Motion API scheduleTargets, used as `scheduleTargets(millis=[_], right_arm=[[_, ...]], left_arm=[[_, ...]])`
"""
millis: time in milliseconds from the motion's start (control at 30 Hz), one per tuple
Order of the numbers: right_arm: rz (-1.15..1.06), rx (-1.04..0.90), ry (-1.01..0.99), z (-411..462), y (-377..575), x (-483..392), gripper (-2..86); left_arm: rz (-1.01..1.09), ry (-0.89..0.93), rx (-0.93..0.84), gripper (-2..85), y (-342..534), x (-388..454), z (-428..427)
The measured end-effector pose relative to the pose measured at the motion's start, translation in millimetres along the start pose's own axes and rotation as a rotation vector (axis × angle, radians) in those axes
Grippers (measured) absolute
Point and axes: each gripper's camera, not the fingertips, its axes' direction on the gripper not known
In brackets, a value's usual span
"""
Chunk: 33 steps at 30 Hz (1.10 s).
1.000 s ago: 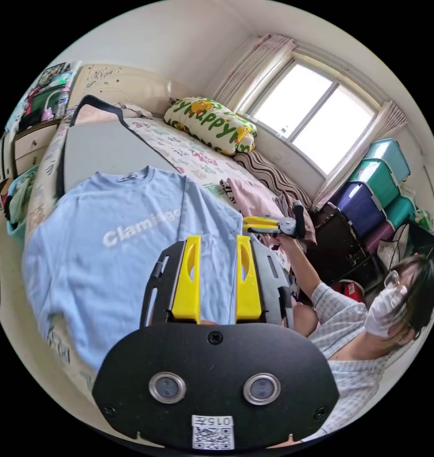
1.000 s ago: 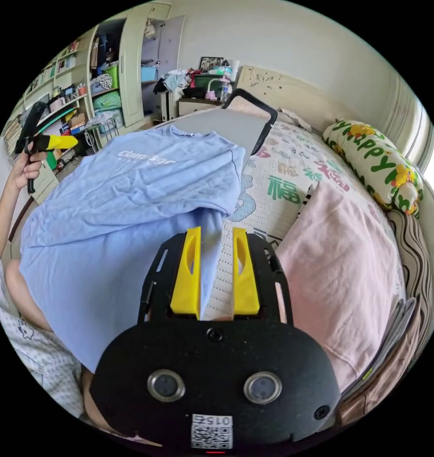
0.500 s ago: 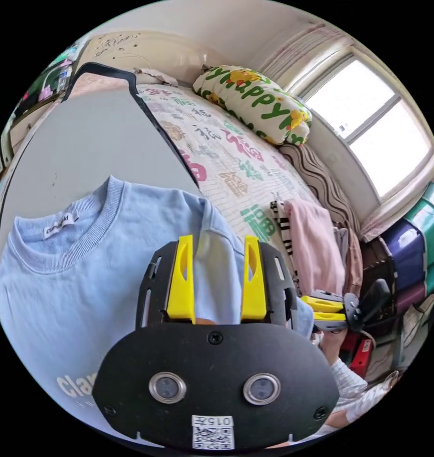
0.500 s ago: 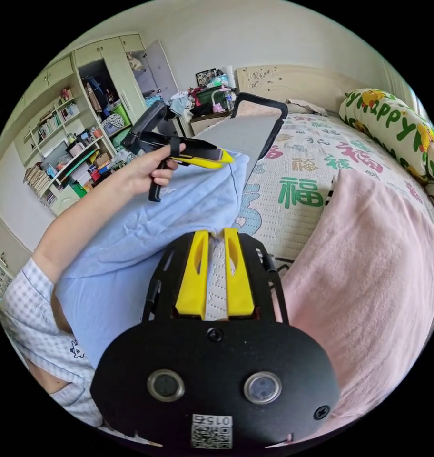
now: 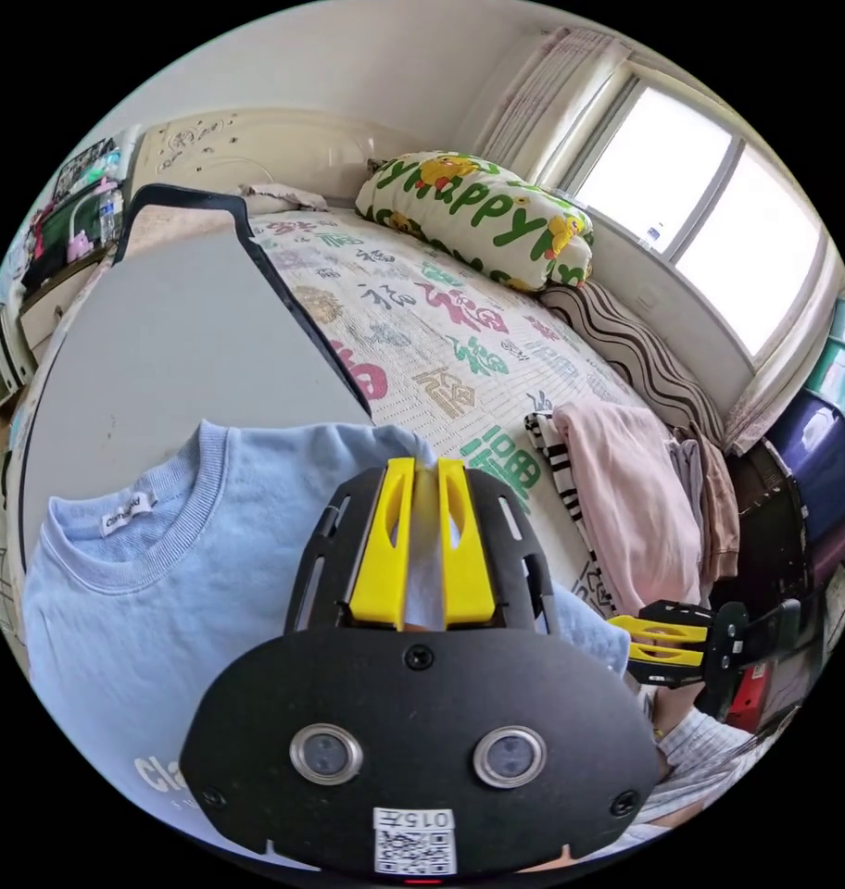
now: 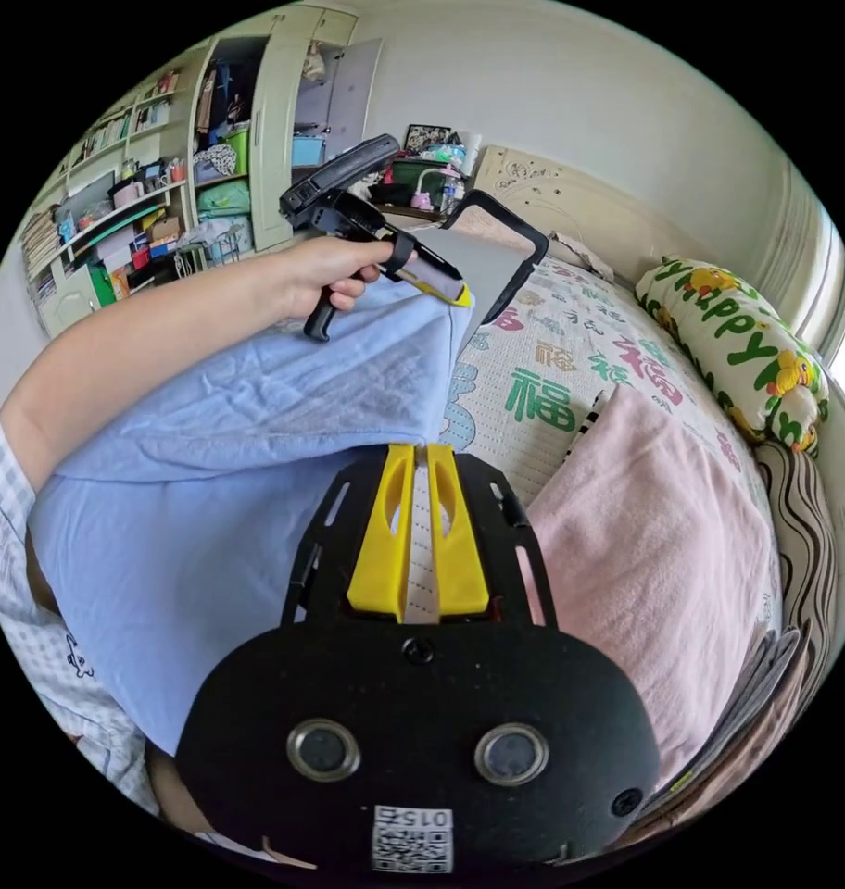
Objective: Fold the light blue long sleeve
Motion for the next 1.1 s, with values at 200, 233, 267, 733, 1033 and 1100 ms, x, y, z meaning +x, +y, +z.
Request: scheduleTargets(millis=[200,233,267,733,1033,1100], right_arm=[[-0.004,-0.083,-0.045,6,2,10,1.8],[0.008,-0.094,-0.06,2,5,15,1.1],[0.031,-0.073,-0.069,-5,9,22,0.2],[-0.077,0.007,-0.015,-1,3,-23,3.6],[-0.068,-0.018,-0.082,-4,12,-17,-0.9],[-0.071,-0.017,-0.073,-5,14,-20,-0.9]], left_arm=[[-0.034,0.024,-0.1,5.4,-9,-16,28],[-0.052,0.056,-0.094,5.7,-13,-22,21],[-0.048,0.077,-0.071,5.8,-14,-25,10],[0.059,0.152,-0.206,2.7,34,-59,-15],[0.154,-0.135,-0.207,0.1,31,-39,-21],[0.142,-0.081,-0.202,0.3,33,-44,-24]])
